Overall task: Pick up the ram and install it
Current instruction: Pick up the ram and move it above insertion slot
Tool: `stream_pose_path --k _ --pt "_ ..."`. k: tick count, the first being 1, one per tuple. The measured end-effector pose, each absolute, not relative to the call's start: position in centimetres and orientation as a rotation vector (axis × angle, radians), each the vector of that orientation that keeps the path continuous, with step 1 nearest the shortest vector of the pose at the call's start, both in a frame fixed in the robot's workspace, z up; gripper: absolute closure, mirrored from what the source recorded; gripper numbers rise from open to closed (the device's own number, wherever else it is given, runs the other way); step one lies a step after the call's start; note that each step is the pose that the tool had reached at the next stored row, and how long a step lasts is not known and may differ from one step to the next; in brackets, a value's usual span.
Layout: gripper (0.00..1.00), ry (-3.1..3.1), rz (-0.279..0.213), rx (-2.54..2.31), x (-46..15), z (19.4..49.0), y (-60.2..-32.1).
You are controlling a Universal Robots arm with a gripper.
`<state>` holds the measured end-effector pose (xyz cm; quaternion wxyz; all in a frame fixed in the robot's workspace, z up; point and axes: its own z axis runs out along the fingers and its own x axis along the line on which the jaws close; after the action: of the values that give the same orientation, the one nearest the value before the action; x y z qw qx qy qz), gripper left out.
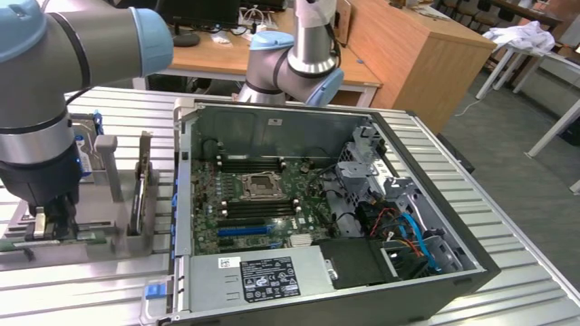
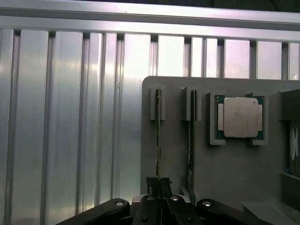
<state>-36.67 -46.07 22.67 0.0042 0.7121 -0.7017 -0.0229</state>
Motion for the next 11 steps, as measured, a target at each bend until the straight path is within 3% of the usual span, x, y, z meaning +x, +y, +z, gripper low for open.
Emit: stream_pose_path --k 11 --pt "0.88 -2.216 -0.072 2.214 -36.7 24.5 -46.1"
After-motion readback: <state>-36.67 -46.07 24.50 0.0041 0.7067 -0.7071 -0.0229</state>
